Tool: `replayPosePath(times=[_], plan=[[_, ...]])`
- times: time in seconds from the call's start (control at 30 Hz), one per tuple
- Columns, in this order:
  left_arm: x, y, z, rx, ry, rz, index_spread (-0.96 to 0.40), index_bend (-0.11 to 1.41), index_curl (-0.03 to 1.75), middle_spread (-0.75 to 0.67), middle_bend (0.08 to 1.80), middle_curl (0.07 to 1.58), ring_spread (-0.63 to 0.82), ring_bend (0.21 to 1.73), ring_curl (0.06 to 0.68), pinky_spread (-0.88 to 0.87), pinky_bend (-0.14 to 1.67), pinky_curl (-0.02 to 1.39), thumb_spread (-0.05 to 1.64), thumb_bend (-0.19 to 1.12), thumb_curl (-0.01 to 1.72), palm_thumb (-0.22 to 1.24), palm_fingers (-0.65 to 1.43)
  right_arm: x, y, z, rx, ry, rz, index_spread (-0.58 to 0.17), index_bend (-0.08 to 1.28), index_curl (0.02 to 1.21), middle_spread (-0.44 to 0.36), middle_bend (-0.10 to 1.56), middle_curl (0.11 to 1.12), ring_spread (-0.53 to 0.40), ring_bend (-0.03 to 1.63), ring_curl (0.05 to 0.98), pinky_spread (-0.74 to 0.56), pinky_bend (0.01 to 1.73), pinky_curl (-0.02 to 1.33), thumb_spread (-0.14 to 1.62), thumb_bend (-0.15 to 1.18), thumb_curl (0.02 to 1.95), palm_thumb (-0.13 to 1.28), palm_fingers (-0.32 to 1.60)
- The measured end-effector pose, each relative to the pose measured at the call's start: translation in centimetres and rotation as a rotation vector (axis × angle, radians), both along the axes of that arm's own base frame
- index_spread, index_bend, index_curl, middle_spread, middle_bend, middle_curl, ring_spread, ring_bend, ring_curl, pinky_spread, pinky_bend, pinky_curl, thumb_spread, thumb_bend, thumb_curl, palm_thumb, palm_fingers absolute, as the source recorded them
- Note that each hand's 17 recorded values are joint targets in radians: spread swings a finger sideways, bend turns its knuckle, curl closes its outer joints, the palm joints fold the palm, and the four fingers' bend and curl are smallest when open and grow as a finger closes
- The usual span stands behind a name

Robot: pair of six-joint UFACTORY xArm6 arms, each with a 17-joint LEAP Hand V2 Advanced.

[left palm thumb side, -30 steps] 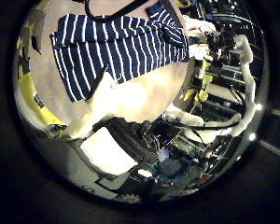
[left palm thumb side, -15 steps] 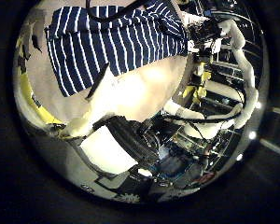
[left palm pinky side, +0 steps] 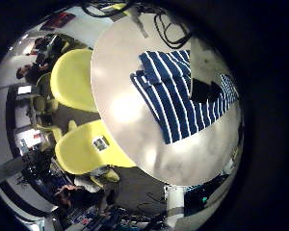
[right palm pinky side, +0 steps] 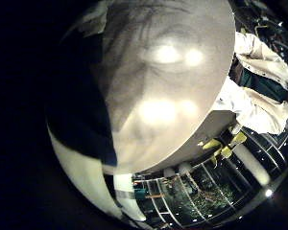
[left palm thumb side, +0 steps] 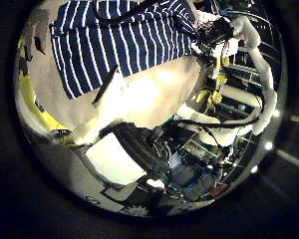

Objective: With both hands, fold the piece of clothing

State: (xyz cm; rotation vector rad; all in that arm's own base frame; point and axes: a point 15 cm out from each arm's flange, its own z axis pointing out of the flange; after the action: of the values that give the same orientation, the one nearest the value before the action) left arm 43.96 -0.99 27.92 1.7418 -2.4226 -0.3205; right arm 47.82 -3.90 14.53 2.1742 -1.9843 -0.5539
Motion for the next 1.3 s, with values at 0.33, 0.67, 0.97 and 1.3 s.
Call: replayPosePath(times=[0.33, 0.67, 0.97, 1.3], plan=[[-0.4, -0.7, -3.1, -0.016, 0.045, -0.003, -0.24, 0.20, 0.63, -0.16, 0.26, 0.66, -0.30, 0.90, 0.416, -0.51, 0.68, 0.75, 1.27, -0.01, 0.33, 0.44, 0.41, -2.1, -1.7, -0.6, 0.017, 0.030, -0.018, -0.400, 0.80, 0.68, -0.168, 1.10, 0.75, -0.223, 1.30, 0.578, -0.32, 1.20, 0.74, 1.07, 0.16, 0.54, 0.97, 1.22], [-2.2, -1.1, -8.2, -0.032, 0.057, 0.000, -0.23, 0.21, 0.63, -0.12, 0.25, 0.64, -0.25, 0.85, 0.397, -0.44, 0.59, 0.76, 1.27, -0.01, 0.33, 0.44, 0.39, -5.1, -7.6, 1.8, 0.028, 0.001, -0.082, -0.376, 0.94, 0.83, -0.156, 1.25, 0.80, -0.215, 1.39, 0.655, -0.23, 1.29, 0.84, 1.03, 0.11, 0.65, 1.02, 1.10], [-1.9, -1.9, -8.3, -0.036, 0.039, -0.003, -0.22, 0.21, 0.63, -0.10, 0.24, 0.62, -0.21, 0.81, 0.386, -0.38, 0.54, 0.76, 1.27, -0.01, 0.33, 0.44, 0.37, -6.0, -9.7, 4.7, 0.034, -0.024, -0.114, -0.367, 0.95, 0.88, -0.149, 1.29, 0.80, -0.211, 1.41, 0.682, -0.20, 1.29, 0.89, 1.03, 0.08, 0.72, 1.04, 1.08], [-2.4, -5.3, -14.4, -0.089, 0.015, 0.012, -0.20, 0.18, 0.60, -0.07, 0.23, 0.60, -0.14, 0.77, 0.366, -0.30, 0.47, 0.75, 1.28, -0.01, 0.34, 0.46, 0.35, -5.3, -6.9, 6.1, 0.042, -0.044, -0.071, -0.362, 0.95, 0.92, -0.145, 1.30, 0.79, -0.211, 1.40, 0.701, -0.19, 1.26, 0.94, 1.04, 0.04, 0.78, 1.05, 1.08]])
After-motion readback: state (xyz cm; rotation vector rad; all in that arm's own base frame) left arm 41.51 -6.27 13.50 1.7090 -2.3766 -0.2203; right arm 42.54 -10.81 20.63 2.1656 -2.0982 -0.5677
